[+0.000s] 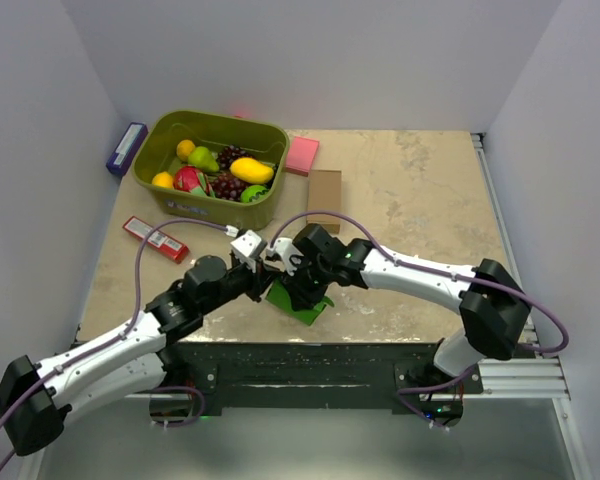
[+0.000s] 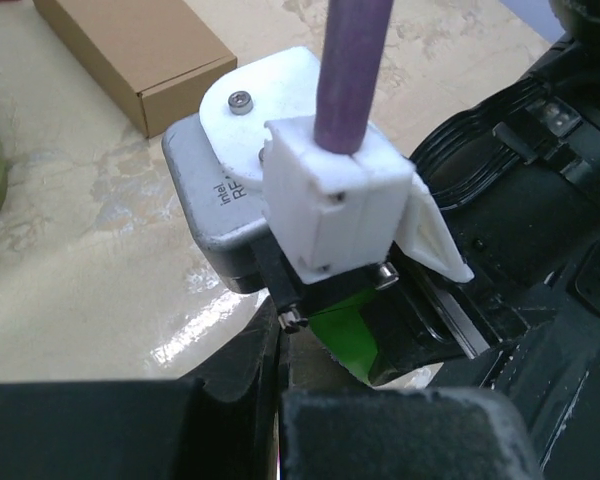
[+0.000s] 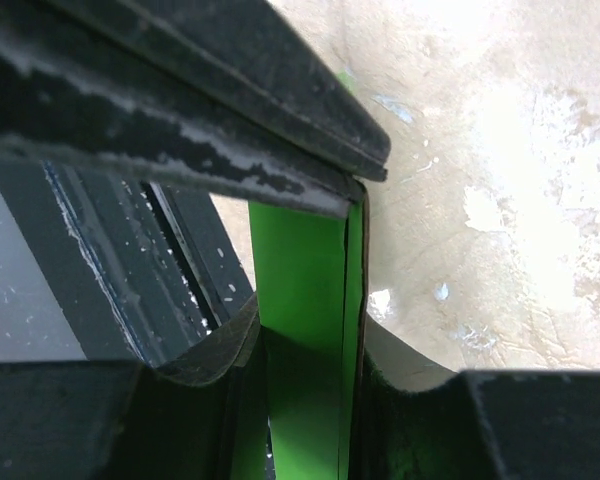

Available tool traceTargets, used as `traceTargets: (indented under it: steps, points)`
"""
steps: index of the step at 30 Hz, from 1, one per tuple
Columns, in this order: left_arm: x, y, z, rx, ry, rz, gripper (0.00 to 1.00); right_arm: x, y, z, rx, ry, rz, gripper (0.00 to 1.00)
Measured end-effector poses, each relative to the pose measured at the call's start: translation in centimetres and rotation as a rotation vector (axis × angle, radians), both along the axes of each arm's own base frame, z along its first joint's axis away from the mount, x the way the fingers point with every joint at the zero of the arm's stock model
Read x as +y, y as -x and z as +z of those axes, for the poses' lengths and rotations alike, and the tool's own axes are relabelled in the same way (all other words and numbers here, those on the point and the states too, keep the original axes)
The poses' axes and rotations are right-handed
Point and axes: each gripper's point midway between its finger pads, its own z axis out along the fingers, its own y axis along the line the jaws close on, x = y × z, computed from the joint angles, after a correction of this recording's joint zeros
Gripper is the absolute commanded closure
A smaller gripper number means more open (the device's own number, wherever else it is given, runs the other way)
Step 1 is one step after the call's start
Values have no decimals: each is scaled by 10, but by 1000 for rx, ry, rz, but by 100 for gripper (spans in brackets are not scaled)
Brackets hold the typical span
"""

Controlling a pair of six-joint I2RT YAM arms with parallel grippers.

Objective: Fold the paper box

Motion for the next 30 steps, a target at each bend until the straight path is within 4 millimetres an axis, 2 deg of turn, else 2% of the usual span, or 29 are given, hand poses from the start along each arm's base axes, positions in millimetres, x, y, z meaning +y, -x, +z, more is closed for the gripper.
traceTargets:
  steps: [6, 20, 30]
  points:
    - [-2, -1, -19, 43, 37, 76, 100, -5, 0, -16, 30, 46, -23, 99]
    - [3, 5, -43, 54, 173, 132, 100, -7, 0, -35, 42, 73, -30, 100]
    - [6, 9, -46, 43, 269, 147, 100, -7, 0, -37, 34, 70, -26, 100]
